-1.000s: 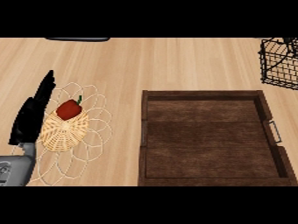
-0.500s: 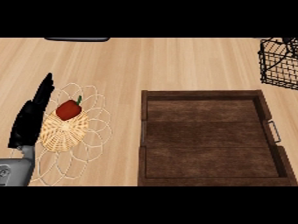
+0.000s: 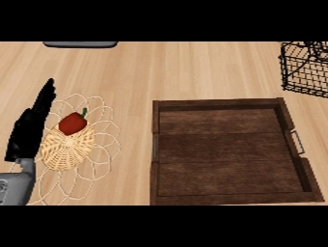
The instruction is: Pick the cupcake from the tray and place it in the tiered basket
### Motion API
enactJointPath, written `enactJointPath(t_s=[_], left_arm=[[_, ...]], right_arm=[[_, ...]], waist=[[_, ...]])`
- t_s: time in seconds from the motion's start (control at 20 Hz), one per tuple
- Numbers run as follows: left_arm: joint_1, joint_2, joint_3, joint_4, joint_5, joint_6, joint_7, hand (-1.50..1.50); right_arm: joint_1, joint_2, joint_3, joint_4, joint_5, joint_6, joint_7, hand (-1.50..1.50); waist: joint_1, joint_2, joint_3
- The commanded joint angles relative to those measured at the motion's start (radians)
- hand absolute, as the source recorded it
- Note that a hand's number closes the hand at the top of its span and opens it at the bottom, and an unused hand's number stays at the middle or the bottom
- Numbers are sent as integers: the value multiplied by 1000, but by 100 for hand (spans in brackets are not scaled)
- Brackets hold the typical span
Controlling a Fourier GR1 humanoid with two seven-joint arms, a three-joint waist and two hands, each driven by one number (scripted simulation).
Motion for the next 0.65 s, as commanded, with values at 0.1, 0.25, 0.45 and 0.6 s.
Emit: enactJointPath(t_s=[0.1,0.25,0.45,0.6], left_arm=[[56,-1,4,-34,8,-17,-4,0],[50,17,42,17,17,-20,-38,0],[30,-17,27,53,-10,3,-51,0],[25,-35,15,29,-18,16,-43,0]], right_arm=[[56,-145,-76,13,-88,154,33,-150],[138,-216,-114,17,-137,257,-15,-150],[268,-252,-164,7,-204,310,-134,-150],[363,-319,-234,48,-272,385,-222,-150]], waist=[[-13,-7,0],[-31,-11,0],[-34,-8,-1],[-30,-6,1]])
